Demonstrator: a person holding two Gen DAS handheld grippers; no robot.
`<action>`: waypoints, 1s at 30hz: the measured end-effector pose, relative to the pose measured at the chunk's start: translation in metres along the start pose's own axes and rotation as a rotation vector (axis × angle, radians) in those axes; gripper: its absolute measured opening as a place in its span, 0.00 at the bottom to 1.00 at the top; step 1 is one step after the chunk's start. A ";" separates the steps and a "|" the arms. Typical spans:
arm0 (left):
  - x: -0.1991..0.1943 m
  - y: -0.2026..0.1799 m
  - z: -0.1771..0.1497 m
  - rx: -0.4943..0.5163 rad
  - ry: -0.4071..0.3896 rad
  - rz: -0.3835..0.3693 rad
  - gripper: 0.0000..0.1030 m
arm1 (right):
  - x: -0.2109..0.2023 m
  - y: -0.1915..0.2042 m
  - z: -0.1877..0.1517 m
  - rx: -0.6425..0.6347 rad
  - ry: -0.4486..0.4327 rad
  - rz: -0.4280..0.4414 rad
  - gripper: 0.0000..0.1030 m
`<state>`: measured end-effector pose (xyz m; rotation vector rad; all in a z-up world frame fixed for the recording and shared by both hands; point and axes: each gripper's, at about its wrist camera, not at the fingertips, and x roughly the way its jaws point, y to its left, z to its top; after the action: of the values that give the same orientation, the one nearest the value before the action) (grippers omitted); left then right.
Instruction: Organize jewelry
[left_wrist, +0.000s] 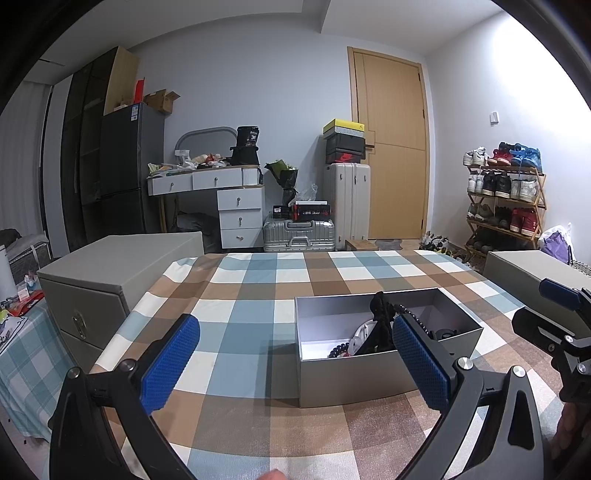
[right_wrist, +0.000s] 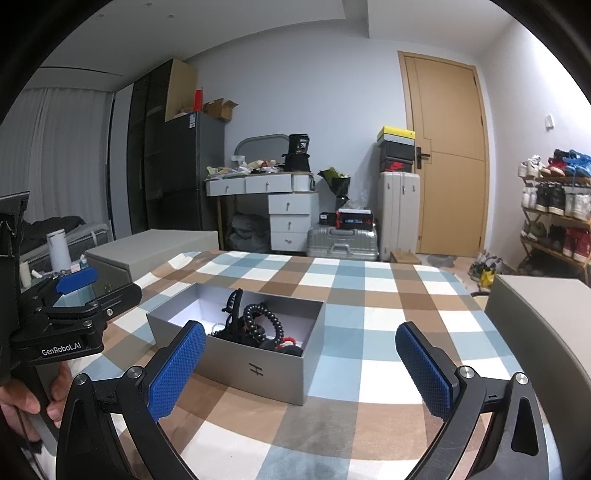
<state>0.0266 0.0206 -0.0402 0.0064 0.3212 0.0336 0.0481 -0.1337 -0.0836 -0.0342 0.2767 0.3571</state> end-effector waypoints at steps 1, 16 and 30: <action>0.000 0.000 0.000 0.000 0.000 0.000 0.99 | 0.000 0.000 0.000 0.000 0.000 0.000 1.00; 0.002 -0.001 0.000 0.002 0.003 0.000 0.99 | 0.001 -0.003 0.001 0.005 0.009 -0.003 1.00; 0.002 -0.001 0.000 0.001 0.002 0.000 0.99 | 0.001 -0.004 0.002 0.006 0.009 -0.004 1.00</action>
<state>0.0286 0.0193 -0.0410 0.0073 0.3236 0.0334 0.0506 -0.1370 -0.0822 -0.0302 0.2868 0.3524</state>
